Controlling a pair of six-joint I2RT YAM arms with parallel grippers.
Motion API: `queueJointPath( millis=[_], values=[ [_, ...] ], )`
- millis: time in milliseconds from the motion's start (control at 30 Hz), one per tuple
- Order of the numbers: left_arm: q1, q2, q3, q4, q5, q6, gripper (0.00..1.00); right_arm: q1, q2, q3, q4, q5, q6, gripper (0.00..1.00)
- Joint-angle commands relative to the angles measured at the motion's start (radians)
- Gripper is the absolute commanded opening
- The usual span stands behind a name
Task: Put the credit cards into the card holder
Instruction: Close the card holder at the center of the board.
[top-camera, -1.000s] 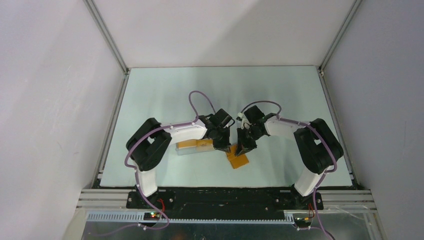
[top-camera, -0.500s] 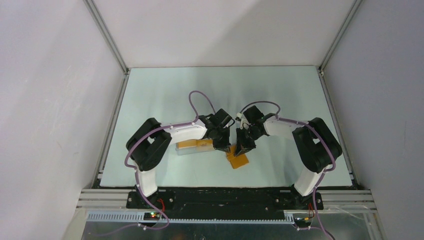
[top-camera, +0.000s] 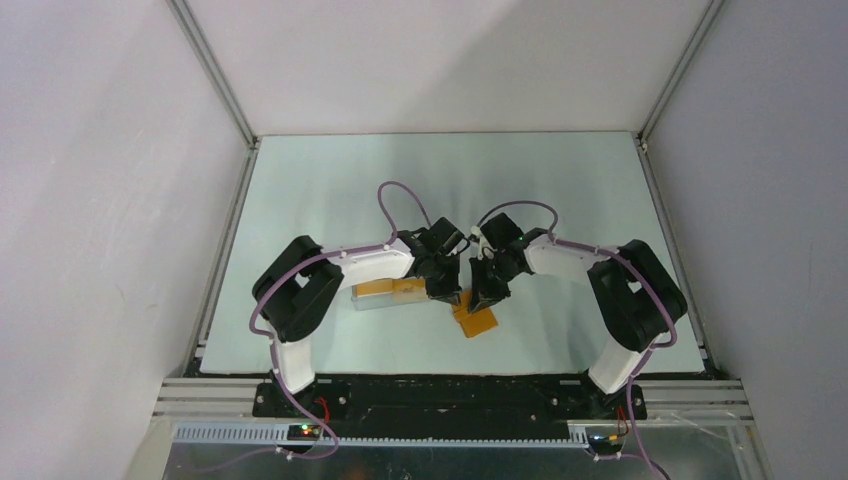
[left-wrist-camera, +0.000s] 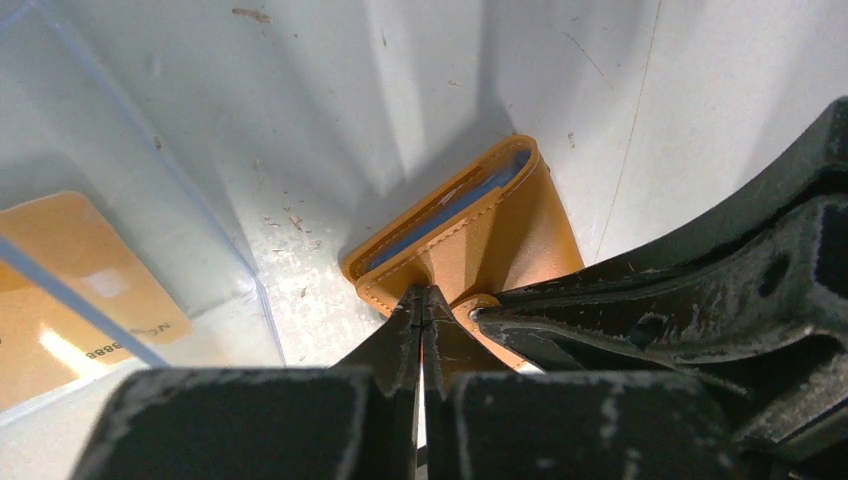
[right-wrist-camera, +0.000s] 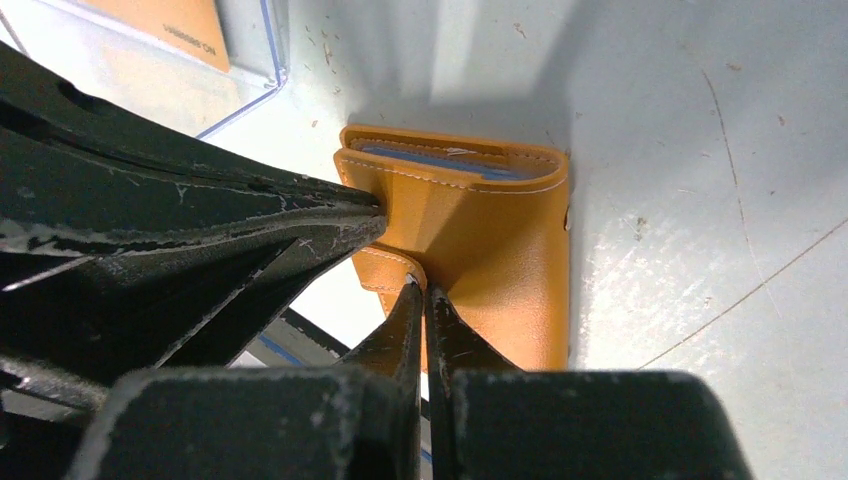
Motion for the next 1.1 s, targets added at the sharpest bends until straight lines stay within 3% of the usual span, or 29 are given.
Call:
queueJointPath(
  millis=[0, 300, 567, 800, 1067],
  values=[
    [-0.007, 0.063, -0.022, -0.060, -0.082, -0.004, 0.00, 0.054, 0.107, -0.085, -0.114, 0.348, -0.024, 0.00],
    [0.001, 0.035, -0.046, -0.059, -0.085, -0.017, 0.00, 0.111, 0.143, -0.073, -0.185, 0.525, 0.068, 0.00],
    [0.000, -0.019, -0.031, -0.046, -0.068, 0.003, 0.00, 0.171, 0.188, -0.064, -0.205, 0.590, 0.135, 0.00],
    [-0.017, -0.143, -0.014, -0.030, -0.045, 0.024, 0.00, 0.080, 0.127, -0.121, -0.124, 0.444, 0.106, 0.00],
    [-0.075, -0.101, -0.015, -0.019, -0.022, 0.017, 0.00, 0.033, 0.122, -0.153, -0.062, 0.325, 0.094, 0.00]
  ],
)
